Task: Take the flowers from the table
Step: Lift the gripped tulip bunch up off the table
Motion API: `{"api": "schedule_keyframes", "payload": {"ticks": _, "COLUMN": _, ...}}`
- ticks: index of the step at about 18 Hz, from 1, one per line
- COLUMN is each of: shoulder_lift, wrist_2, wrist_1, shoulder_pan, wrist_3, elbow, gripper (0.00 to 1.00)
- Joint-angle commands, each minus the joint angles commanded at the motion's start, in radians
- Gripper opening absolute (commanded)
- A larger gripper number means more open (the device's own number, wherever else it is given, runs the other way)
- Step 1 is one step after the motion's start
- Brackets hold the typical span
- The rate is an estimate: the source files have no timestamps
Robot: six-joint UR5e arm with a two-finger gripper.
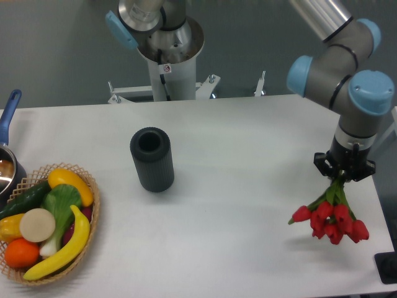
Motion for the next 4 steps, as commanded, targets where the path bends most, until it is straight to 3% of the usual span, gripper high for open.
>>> {"api": "schedule_keyframes", "payload": {"ticks": 4, "shoulder_lift": 0.024, "wrist_2": 0.000, "wrist_1": -0.070, "shoulder_pan": -0.006, "wrist_3": 0.002, "elbow": 0.012, "gripper": 0.00}}
